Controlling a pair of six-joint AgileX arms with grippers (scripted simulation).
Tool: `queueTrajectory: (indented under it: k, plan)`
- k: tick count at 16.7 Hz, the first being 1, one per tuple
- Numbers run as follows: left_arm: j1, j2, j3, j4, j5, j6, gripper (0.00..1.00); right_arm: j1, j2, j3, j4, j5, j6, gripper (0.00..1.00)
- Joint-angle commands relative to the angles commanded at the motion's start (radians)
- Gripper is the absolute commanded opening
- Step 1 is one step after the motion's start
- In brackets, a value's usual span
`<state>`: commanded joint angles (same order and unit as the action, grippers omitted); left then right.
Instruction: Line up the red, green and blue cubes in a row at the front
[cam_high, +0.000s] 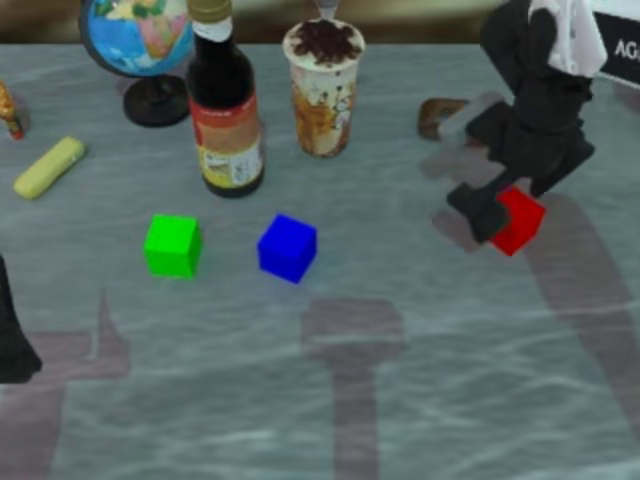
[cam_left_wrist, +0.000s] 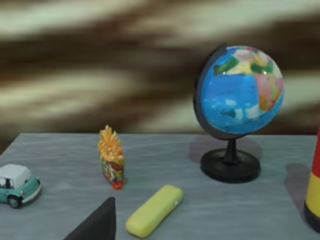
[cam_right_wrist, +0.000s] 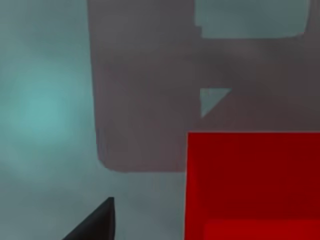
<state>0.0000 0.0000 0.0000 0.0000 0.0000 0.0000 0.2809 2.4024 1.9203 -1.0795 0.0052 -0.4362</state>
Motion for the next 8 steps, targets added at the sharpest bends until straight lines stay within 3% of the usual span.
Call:
queueTrajectory:
  k: [7, 8]
  plan:
    - [0.0, 0.0, 0.0, 0.0, 0.0, 0.0, 1.0, 0.001, 0.029, -0.069, 0.089, 0.0, 0.001, 1.0]
    - [0.0, 0.0, 0.0, 0.0, 0.0, 0.0, 1.0, 0.001, 0.029, -0.069, 0.089, 0.0, 0.001, 0.92]
